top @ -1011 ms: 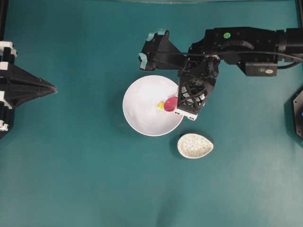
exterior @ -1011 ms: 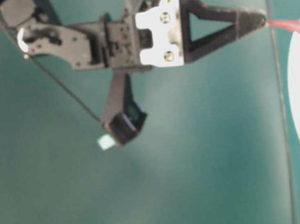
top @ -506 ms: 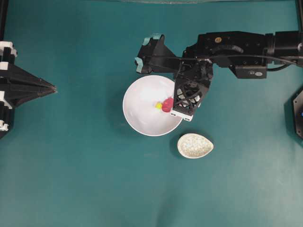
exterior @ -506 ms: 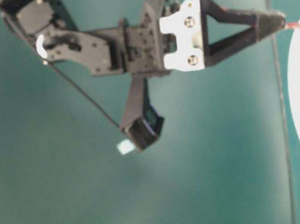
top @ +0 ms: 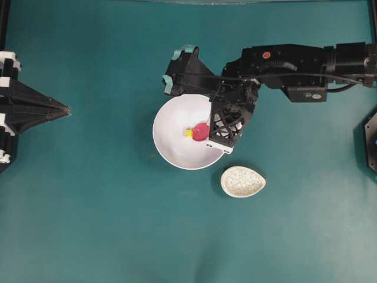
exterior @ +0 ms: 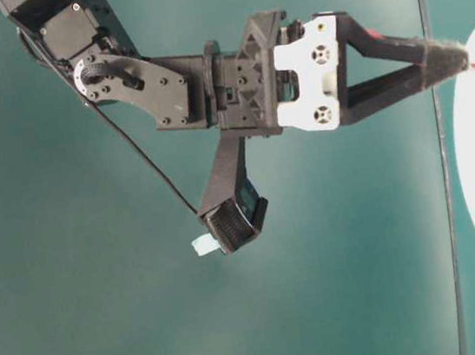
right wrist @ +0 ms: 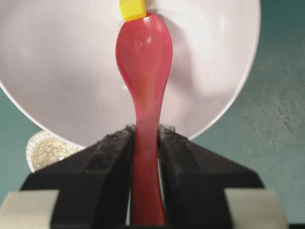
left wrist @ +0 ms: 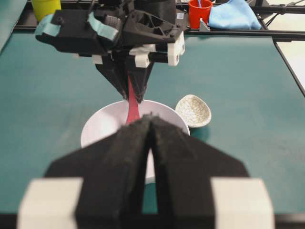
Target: Scoop the yellow hexagonal prism block from the bowl with a spoon using the right arm.
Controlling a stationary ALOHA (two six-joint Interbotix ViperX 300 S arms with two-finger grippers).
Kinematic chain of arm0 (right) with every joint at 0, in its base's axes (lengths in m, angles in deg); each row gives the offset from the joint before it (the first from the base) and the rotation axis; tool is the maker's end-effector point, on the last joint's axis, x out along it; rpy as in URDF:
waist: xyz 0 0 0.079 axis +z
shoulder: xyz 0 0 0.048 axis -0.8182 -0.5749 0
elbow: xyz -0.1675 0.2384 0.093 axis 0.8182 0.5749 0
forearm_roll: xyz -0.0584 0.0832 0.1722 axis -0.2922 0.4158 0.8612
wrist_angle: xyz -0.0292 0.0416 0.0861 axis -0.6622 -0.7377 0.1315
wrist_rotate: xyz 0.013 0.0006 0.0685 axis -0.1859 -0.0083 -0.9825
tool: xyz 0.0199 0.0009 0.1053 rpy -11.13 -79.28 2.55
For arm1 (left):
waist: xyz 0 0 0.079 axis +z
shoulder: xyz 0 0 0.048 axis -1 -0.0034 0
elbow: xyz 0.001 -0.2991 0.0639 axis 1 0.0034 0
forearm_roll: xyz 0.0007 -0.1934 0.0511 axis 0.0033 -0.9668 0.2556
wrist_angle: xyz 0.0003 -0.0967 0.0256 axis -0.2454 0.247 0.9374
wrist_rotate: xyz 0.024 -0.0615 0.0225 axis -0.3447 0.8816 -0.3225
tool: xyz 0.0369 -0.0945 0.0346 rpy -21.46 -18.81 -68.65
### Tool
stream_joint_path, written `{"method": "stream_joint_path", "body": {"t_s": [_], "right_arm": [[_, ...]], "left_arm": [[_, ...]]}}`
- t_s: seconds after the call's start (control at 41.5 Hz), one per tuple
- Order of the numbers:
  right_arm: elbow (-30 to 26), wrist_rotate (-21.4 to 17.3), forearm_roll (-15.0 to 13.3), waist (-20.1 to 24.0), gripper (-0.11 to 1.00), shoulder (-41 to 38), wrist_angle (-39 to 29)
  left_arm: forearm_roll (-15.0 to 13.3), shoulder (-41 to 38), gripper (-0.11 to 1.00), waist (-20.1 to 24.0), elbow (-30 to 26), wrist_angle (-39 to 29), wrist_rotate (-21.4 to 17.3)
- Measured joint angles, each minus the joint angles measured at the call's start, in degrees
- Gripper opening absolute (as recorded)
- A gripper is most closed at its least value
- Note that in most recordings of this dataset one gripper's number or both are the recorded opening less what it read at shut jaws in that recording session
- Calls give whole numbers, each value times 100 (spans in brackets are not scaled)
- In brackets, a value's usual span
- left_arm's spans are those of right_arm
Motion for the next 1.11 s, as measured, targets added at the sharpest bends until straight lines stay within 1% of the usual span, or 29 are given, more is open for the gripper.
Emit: {"method": "stream_joint_path", "body": {"t_s": [0.433, 1.107], "right_arm": [[0, 0, 0, 18, 23, -9, 677], [0, 0, 97, 35, 23, 0, 1195]], "left_arm": [[0, 0, 2, 0, 0, -9, 0], [9, 0, 2, 0, 0, -9, 0]]}}
